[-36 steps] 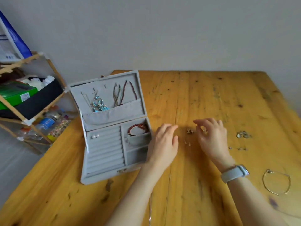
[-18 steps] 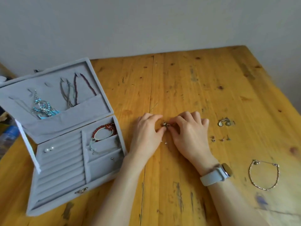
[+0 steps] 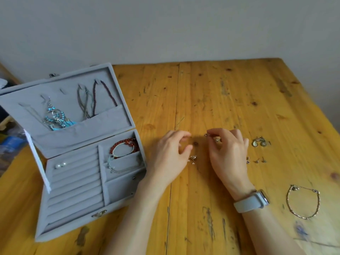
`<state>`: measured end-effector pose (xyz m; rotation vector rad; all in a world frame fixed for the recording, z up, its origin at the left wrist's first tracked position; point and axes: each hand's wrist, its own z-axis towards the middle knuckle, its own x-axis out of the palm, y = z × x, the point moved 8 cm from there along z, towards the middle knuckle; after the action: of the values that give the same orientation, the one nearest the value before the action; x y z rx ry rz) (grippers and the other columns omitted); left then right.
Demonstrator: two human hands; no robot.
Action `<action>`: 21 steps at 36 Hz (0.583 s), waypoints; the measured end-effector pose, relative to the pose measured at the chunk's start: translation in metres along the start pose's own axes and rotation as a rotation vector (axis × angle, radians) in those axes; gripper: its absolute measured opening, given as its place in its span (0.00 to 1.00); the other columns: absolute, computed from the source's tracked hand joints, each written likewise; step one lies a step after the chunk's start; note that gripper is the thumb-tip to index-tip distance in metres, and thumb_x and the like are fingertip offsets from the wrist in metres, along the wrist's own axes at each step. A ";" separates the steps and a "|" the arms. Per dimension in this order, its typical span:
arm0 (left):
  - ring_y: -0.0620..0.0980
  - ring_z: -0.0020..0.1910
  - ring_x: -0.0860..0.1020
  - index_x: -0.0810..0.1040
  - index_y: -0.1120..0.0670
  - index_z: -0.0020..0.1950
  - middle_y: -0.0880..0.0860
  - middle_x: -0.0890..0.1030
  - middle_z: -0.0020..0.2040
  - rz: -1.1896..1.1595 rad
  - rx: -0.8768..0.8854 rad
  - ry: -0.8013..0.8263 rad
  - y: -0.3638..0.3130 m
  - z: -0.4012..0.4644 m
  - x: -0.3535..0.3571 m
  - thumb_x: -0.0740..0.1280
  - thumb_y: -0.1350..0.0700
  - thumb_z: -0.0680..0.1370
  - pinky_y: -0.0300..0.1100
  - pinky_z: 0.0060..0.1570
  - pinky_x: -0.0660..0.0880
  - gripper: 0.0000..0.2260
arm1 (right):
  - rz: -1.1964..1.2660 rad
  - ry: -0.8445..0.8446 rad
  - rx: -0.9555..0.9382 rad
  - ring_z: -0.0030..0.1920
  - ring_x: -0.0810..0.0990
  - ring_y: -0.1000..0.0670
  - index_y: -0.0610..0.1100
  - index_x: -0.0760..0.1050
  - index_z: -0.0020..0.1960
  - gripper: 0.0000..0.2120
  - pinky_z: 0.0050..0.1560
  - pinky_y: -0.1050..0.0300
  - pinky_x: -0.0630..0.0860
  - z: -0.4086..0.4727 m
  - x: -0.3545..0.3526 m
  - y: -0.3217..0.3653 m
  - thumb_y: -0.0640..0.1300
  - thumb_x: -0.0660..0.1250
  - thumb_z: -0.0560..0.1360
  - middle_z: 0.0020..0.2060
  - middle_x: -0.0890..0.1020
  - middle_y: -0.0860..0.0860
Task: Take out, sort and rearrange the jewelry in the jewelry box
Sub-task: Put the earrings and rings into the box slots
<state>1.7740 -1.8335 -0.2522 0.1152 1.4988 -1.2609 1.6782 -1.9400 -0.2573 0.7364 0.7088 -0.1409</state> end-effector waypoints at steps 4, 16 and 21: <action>0.43 0.54 0.70 0.75 0.45 0.60 0.42 0.73 0.55 0.048 0.093 0.192 -0.008 -0.006 0.017 0.65 0.49 0.76 0.41 0.54 0.69 0.13 | -0.012 -0.057 0.047 0.43 0.73 0.46 0.44 0.78 0.47 0.04 0.42 0.56 0.55 0.000 -0.005 -0.005 0.38 0.67 0.72 0.41 0.82 0.50; 0.41 0.42 0.72 0.81 0.52 0.50 0.46 0.75 0.47 0.022 0.074 0.117 -0.002 -0.007 0.015 0.69 0.55 0.75 0.32 0.44 0.68 0.06 | -0.027 -0.025 -0.007 0.44 0.69 0.51 0.46 0.78 0.46 0.06 0.41 0.58 0.53 -0.001 -0.002 0.003 0.43 0.64 0.71 0.38 0.81 0.53; 0.37 0.39 0.76 0.81 0.50 0.47 0.41 0.78 0.41 -0.104 0.034 -0.061 -0.003 -0.004 -0.009 0.70 0.55 0.73 0.28 0.40 0.71 0.04 | 0.019 0.009 -0.044 0.43 0.68 0.52 0.47 0.79 0.47 0.07 0.41 0.57 0.56 -0.001 -0.002 0.007 0.44 0.64 0.72 0.41 0.81 0.53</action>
<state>1.7727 -1.8270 -0.2446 0.0209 1.4465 -1.3615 1.6786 -1.9340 -0.2530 0.7014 0.7117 -0.1046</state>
